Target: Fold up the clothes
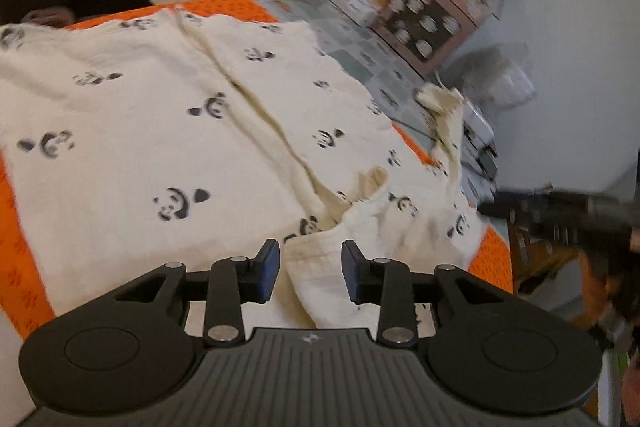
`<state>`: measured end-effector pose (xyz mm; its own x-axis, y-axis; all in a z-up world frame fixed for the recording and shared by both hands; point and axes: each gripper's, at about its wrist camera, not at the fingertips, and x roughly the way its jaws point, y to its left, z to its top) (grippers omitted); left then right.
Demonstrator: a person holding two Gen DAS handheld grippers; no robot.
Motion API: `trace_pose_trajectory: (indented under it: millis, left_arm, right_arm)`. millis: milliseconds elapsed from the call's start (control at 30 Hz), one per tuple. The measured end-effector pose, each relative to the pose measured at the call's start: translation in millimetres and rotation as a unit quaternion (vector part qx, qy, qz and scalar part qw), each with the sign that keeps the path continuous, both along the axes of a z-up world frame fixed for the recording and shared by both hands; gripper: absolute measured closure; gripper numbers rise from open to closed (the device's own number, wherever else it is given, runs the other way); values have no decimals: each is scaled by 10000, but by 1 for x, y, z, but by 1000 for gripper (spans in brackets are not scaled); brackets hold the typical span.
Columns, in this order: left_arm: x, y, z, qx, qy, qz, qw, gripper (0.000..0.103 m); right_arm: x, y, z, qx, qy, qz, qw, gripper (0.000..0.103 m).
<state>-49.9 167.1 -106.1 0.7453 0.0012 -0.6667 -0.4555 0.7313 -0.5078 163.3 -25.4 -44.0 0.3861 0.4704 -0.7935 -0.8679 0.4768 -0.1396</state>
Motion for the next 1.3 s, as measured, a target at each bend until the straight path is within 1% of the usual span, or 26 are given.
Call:
trace_pose_trajectory:
  millis: [133,167,200,267,333,400,433,467,567,600,667,733,867,933,1000,1100,1167,1200,1300]
  left_arm:
    - [16,-5,-1,120,42,-468,9988,65]
    - [21,-8,-1,218,28,-593,9980,66]
    - [25,-11,0,289,-5,-690,9972,67]
    - [35,-16,-2,393,-38,-923,9950,70]
    - [45,-20,-8,487,6,-1156,9921,70]
    - [55,-24,-13,580,49,-1389,9886,70]
    - [61,-26,-17,626,79,-1504,9866,70]
    - [66,-26,-25,659,208,-1598,9847,70]
    - [72,-21,-46,770,491,-1737,9805,72]
    - [71,-18,-48,775,468,-1786,9797,78]
    - [70,-12,-50,786,420,-1881,9781,78]
    - [67,-8,-46,788,349,-1905,9779,76]
    - [55,1,-31,897,196,-1976,9760,70]
    - [44,4,-22,1017,147,-1981,9748,64]
    - [29,6,-13,1155,77,-1977,9734,62]
    - [1,10,-2,1321,-21,-1927,9723,55]
    - [-23,12,6,1438,-79,-1867,9718,51]
    - [-35,13,9,1492,-77,-1824,9718,47]
    - [-72,12,14,1566,-71,-1698,9729,41]
  right_arm:
    - [-28,-28,-16,156,382,-193,9990,58]
    - [-34,-32,-21,248,501,-263,9981,59]
    - [-40,-33,-27,320,612,-341,9970,60]
    - [-50,-33,-38,409,817,-497,9946,66]
    - [-59,-33,-50,493,1016,-646,9915,67]
    - [-67,-28,-61,498,1082,-652,9907,67]
    - [-69,-24,-67,444,1100,-648,9908,67]
    - [-72,-20,-74,388,1114,-643,9909,67]
    - [-80,-11,-90,107,1026,-581,9930,67]
    - [-83,-8,-95,26,972,-559,9937,67]
    - [-90,-7,-94,-6,799,-580,9951,67]
    - [-98,-11,-84,110,699,-641,9954,67]
    - [-120,-25,-60,425,553,-674,9953,66]
    - [-134,-33,-51,490,498,-628,9956,65]
    - [-151,-40,-43,504,477,-613,9957,65]
    - [-179,-52,-36,549,466,-559,9958,64]
    - [-197,-59,-36,541,454,-509,9962,59]
    - [-206,-61,-36,536,451,-487,9964,59]
    - [-233,-68,-43,494,549,-583,9956,58]
